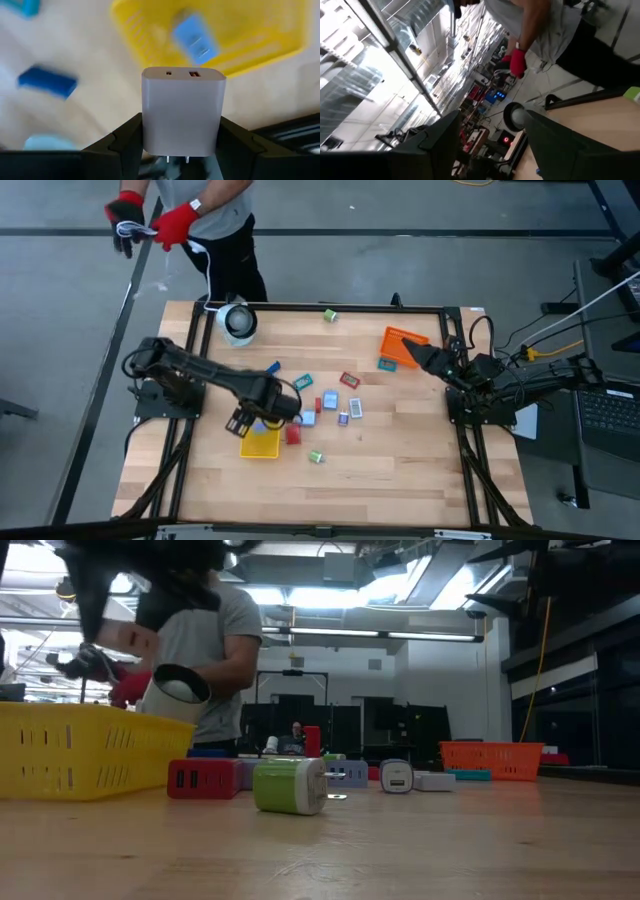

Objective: Pick & Place Office items
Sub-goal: Put the white charger adapter into the yellow bin

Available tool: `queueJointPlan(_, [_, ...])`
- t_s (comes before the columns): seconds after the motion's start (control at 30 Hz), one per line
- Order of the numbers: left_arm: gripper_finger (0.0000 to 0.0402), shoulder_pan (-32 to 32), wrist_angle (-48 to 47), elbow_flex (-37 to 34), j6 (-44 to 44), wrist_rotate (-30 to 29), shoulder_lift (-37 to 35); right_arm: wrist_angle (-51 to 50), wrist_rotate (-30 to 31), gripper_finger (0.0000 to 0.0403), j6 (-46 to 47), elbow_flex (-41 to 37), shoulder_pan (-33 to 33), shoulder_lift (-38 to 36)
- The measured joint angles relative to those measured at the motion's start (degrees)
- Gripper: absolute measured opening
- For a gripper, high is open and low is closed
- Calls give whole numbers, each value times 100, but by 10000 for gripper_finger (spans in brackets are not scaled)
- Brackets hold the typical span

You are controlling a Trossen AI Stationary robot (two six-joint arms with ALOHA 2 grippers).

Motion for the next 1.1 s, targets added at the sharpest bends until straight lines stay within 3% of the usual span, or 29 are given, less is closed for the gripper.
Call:
queueJointPlan(0.17, [191, -425, 634, 0, -650, 497, 5, -13, -150, 226, 150, 0, 1, 1])
queueJointPlan(0.4, [191, -527, 1323, -8, -2219, 1002, 3, -34, -150, 227, 272, 0, 1, 0])
queueJointPlan(0.67, [191, -632, 2224, -482, -3434, 1149, 34, -92, -144, 227, 274, -2, 1, 3])
queueJointPlan(1.1, [191, -887, 3066, -1570, -3808, 1109, 34, -98, -126, 227, 305, 0, 1, 3])
